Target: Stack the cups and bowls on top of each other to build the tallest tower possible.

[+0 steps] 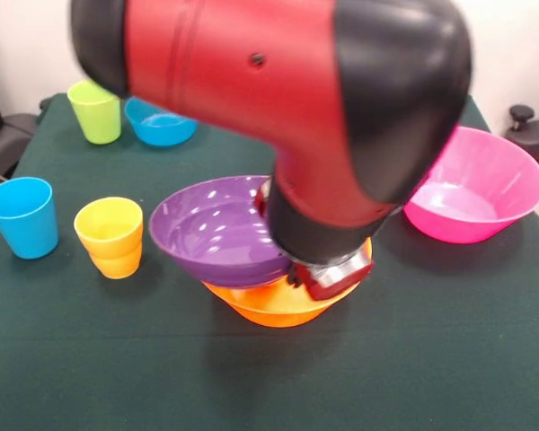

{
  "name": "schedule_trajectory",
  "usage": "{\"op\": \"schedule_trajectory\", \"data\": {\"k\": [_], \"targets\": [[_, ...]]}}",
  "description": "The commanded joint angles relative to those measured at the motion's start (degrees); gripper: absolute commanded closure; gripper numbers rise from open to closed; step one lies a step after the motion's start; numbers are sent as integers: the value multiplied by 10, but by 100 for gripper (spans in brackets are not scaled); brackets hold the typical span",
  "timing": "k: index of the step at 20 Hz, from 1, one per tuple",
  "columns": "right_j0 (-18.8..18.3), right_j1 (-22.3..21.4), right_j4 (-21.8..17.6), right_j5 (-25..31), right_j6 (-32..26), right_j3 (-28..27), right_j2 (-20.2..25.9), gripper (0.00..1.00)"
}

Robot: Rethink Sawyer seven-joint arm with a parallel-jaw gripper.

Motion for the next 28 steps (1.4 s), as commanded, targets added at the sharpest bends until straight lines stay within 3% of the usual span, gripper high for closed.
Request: {"op": "schedule_trajectory", "data": {"k": [1, 5, 7, 15, 18, 22, 28], "targets": [[-36, 19, 90, 5, 49, -53, -118, 100], [-53, 22, 167, 26, 45, -58, -207, 100], [-57, 17, 195, 62, 28, -58, -245, 100], [-59, 3, 259, 132, 6, -45, -314, 100], [-48, -3, 250, 151, -2, -31, -301, 100], [-38, 4, 245, 136, 2, -19, -288, 100], [-4, 3, 171, 108, -30, 23, -229, 100]]}}
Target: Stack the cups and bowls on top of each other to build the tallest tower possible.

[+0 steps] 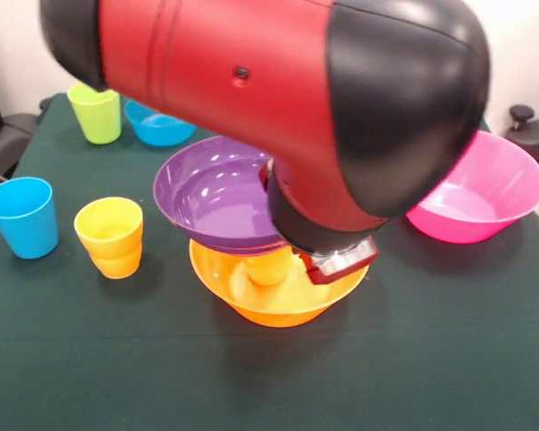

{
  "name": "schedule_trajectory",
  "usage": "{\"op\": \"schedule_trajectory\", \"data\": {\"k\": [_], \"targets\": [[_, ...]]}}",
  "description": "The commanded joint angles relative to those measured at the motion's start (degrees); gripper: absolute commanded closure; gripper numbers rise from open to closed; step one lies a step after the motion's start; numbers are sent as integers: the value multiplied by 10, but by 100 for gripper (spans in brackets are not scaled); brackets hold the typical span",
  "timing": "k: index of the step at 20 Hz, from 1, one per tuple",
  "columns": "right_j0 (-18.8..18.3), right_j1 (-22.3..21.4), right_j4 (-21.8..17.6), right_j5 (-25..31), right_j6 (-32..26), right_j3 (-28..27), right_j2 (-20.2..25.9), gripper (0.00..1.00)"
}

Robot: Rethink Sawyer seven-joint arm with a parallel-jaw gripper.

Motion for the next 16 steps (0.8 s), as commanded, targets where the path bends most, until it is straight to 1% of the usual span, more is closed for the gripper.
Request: {"op": "schedule_trajectory", "data": {"k": [1, 3, 5, 6, 9, 10, 12, 14, 16], "targets": [[44, -21, -68, 7, -29, 56, 52, 100], [58, -23, -82, -5, -28, 75, 74, 100], [81, -30, -104, -19, -27, 109, 103, 100], [98, -36, -121, -30, -30, 138, 123, 100], [127, -55, -159, -51, -45, 200, 158, 100], [134, -67, -175, -58, -56, 224, 169, 100], [140, -77, -191, -69, -65, 246, 186, 100], [141, -79, -201, -78, -67, 255, 196, 100], [134, -75, -204, -78, -63, 243, 200, 100]]}}
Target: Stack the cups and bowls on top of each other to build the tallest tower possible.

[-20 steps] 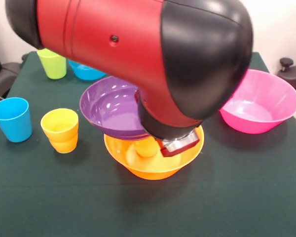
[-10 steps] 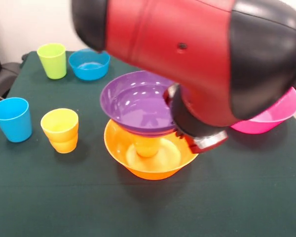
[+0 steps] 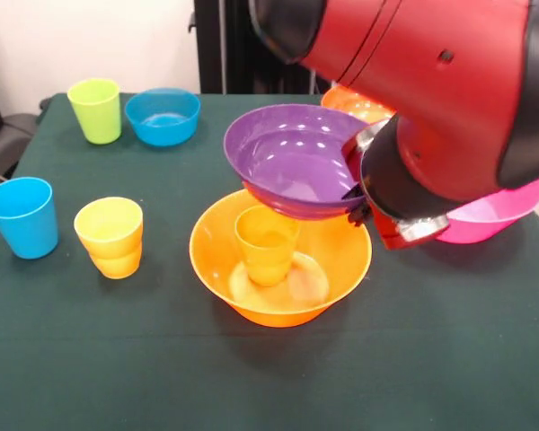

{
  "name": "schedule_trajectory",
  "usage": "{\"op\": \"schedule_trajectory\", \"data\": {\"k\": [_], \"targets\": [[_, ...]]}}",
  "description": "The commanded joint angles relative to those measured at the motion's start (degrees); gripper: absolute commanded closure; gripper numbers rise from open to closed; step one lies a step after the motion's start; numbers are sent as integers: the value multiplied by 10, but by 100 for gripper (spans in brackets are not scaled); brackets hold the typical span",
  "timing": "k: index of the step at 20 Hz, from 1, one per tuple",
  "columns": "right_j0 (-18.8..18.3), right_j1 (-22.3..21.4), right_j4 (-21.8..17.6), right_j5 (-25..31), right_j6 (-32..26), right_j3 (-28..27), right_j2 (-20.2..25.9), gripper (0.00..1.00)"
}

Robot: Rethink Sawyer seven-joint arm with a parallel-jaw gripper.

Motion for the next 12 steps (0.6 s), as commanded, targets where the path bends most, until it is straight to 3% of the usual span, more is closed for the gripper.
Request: {"op": "schedule_trajectory", "data": {"k": [1, 9, 12], "targets": [[-4, -42, -75, -57, -61, 87, 99, 100], [-25, -23, -84, -87, -46, 53, 114, 100], [-16, -26, -91, -100, -36, 66, 129, 100]]}}
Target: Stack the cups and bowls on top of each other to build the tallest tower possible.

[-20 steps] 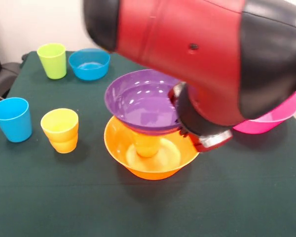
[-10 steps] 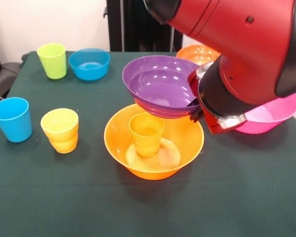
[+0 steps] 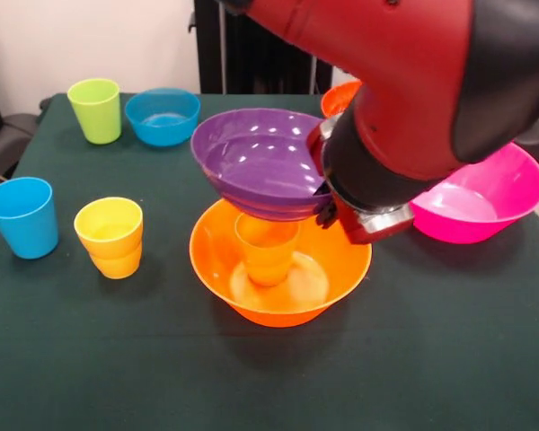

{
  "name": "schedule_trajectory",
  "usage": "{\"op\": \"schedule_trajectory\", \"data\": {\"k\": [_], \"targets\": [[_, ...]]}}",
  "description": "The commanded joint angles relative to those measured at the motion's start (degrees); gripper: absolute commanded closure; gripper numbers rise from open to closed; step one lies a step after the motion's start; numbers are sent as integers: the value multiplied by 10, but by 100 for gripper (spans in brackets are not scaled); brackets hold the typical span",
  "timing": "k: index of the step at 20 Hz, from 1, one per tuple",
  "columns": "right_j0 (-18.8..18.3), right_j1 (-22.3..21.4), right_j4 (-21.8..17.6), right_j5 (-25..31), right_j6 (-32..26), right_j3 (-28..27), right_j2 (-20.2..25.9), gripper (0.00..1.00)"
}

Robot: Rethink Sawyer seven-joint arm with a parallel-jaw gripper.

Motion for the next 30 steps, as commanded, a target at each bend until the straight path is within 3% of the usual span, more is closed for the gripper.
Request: {"op": "schedule_trajectory", "data": {"k": [1, 14, 30], "targets": [[-6, 0, -48, -57, -28, 49, 85, 100], [36, -44, -74, -76, -31, 151, 152, 100], [52, -76, -114, -146, -26, 206, 202, 100]]}}
